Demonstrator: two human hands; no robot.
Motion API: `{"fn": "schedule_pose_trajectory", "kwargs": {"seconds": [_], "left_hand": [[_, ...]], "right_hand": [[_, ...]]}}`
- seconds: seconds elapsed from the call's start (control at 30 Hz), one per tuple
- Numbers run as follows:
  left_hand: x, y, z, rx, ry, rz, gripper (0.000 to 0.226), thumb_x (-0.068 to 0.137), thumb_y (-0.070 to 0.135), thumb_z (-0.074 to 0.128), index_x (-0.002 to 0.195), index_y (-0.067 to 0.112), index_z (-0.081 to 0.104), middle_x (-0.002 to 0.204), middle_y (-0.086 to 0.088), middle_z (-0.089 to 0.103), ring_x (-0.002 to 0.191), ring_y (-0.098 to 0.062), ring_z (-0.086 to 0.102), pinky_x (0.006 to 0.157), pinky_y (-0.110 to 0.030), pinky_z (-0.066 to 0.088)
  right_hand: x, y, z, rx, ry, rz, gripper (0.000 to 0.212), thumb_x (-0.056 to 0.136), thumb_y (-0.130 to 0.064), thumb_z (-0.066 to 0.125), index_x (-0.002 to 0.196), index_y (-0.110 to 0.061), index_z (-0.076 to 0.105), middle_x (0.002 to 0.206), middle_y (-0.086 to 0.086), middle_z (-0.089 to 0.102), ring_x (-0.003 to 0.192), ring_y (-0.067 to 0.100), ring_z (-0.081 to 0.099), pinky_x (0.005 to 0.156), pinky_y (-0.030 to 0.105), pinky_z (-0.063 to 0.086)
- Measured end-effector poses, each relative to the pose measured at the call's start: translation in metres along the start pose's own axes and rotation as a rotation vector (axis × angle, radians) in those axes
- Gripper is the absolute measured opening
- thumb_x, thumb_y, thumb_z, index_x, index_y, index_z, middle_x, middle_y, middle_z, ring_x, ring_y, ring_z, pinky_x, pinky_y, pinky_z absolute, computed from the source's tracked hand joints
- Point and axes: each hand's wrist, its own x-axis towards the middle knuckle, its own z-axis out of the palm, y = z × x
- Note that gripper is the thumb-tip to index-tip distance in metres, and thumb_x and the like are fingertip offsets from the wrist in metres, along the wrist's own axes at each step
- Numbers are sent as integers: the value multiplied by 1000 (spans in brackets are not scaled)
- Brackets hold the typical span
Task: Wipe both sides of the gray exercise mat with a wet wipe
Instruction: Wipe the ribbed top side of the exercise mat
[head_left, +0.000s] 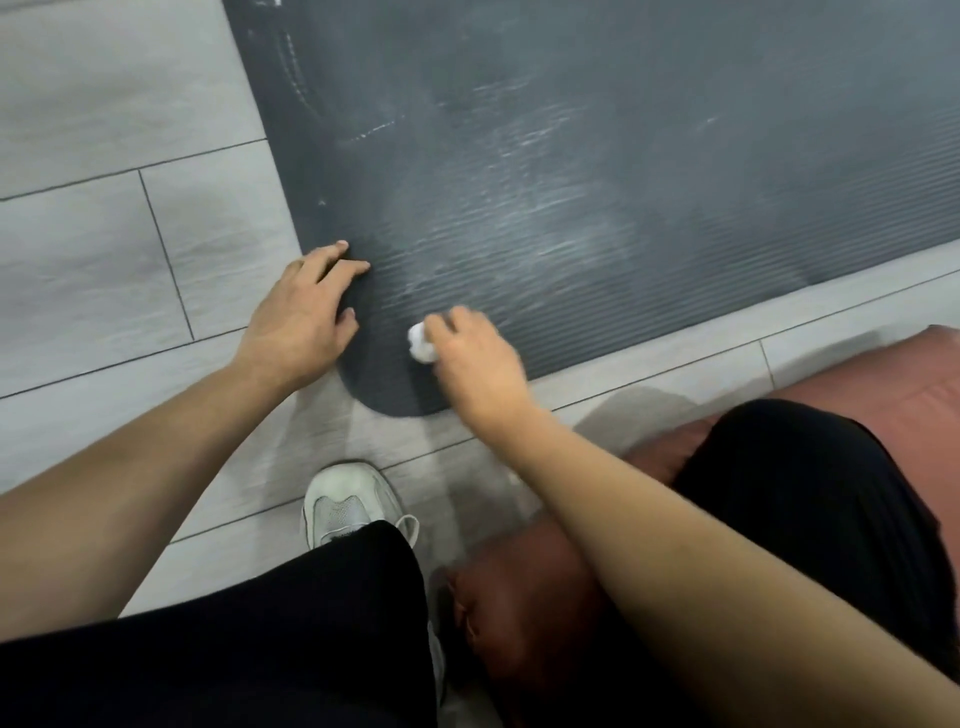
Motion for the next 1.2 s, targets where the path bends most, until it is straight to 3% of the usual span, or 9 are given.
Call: {"fn": "schedule_pose_trajectory", "kwargs": {"seconds": [0.17, 0.27, 0.5, 0.67, 0.73, 0.87, 0.93, 1.03, 1.2], "left_hand": [[0, 1, 3, -33, 6, -13, 56, 91, 7, 63, 145, 13, 49, 160, -11, 35, 141, -38, 37, 120, -47, 31], [-2, 3, 10, -69, 40, -37, 55, 91, 5, 62, 145, 13, 49, 161, -10, 34, 144, -35, 34, 122, -44, 28], [-3, -6, 9, -129, 48, -32, 53, 93, 5, 66, 143, 15, 53, 159, -11, 36, 144, -34, 35, 121, -40, 28], [-4, -9, 5, -86, 36, -13, 50, 93, 11, 69, 140, 14, 55, 156, -11, 40, 141, -34, 40, 115, -49, 39], [-3, -9, 3, -70, 18, -20, 50, 94, 14, 68, 141, 16, 54, 156, -9, 38, 141, -34, 39, 111, -53, 42], [-3, -9, 5, -83, 38, -23, 48, 93, 12, 68, 140, 15, 55, 156, -10, 39, 140, -34, 40, 115, -49, 39], [-5, -6, 9, -111, 58, -35, 47, 93, 10, 68, 139, 14, 55, 156, -11, 39, 141, -34, 39, 118, -45, 36], [-7, -6, 12, -143, 73, -45, 47, 93, 9, 68, 138, 13, 55, 156, -11, 38, 143, -32, 38, 120, -43, 33], [-19, -7, 5, -168, 175, -97, 41, 90, 14, 75, 128, 13, 60, 138, -10, 47, 124, -32, 47, 105, -39, 44]], "right_hand": [[10, 133, -62, -160, 159, 650, 26, 87, -2, 46, 110, -11, 54, 115, 19, 52, 103, 40, 51, 79, 42, 43], [8, 142, -68, -150, 177, 807, 33, 84, 3, 46, 113, -12, 51, 119, 16, 48, 106, 38, 49, 80, 41, 43], [-20, -50, 17, 38, -121, 77, 32, 83, -1, 55, 114, -8, 58, 107, 17, 53, 95, 36, 49, 72, 41, 42], [-18, -33, 14, 14, -189, -276, 26, 78, -1, 62, 103, -9, 64, 93, 13, 56, 83, 33, 52, 62, 38, 43], [-5, 14, 0, -31, -95, -167, 21, 79, -5, 60, 98, -10, 65, 92, 15, 56, 83, 36, 55, 62, 40, 45], [10, 135, -54, -116, 168, 543, 24, 84, -2, 49, 105, -10, 57, 108, 20, 53, 97, 40, 52, 76, 42, 41], [2, 149, -62, -132, 221, 679, 27, 85, 1, 46, 108, -10, 53, 111, 19, 50, 98, 40, 49, 79, 42, 39], [-13, 97, -31, -123, 172, 483, 27, 80, 3, 53, 104, -9, 56, 104, 20, 52, 89, 39, 50, 75, 42, 39], [-36, -13, 22, 38, -69, -158, 26, 75, 1, 59, 98, -11, 61, 90, 10, 53, 76, 30, 47, 66, 38, 40]]}}
